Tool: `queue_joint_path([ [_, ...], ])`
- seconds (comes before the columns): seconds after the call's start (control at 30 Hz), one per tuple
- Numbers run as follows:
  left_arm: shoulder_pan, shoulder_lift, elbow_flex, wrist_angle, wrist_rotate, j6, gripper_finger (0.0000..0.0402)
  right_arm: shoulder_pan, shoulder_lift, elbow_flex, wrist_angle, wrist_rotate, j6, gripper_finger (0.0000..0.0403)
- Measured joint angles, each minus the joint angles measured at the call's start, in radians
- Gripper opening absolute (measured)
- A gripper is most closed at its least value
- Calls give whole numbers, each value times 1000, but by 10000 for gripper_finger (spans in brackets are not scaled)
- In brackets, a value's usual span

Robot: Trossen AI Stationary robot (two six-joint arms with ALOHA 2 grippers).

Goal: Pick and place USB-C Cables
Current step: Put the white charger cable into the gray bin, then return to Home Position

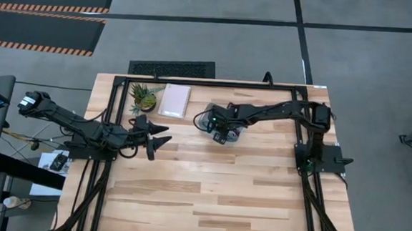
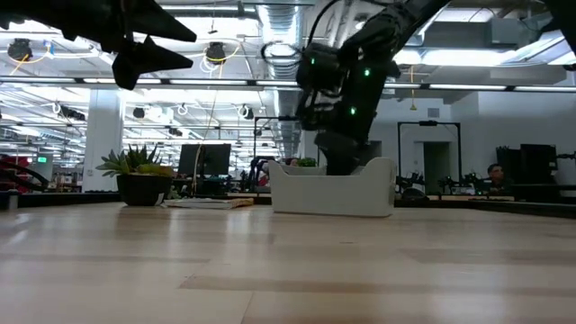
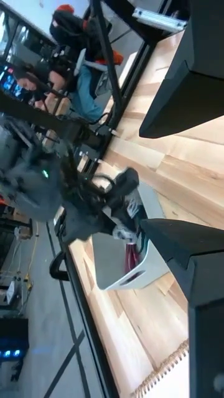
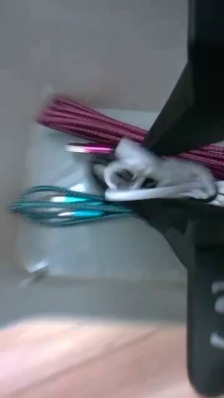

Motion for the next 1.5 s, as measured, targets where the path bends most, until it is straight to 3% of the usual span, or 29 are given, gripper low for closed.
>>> queue_joint_path([
  [0.2, 4, 0, 0, 12, -27, -2, 212, 4, -82, 54, -45, 0, -40, 236],
  [0.33, 19, -4, 0, 10, -11, -2, 212, -2, -204, 78, -60, 0, -49, 288],
  [0.67, 39, -78, 64, 12, 54, 152, 212, 81, -714, 68, -210, 19, 0, 310],
  [0.77, 40, -100, 76, 11, 84, 207, 212, 152, -905, -25, -192, 87, 49, 310],
  [0.97, 47, -158, 79, 8, 170, 255, 212, 316, -1288, -367, -22, 309, 194, 311],
  [1.1, 55, -220, 62, -6, 281, 291, 212, 373, -1504, -579, 147, 339, 230, 311],
  [1.23, 57, -301, -3, -5, 249, 276, 212, 401, -1634, -744, 249, 340, 232, 311],
  [1.5, 56, -443, -173, 12, 297, 218, 212, 407, -1768, -948, 317, 338, 281, 311],
])
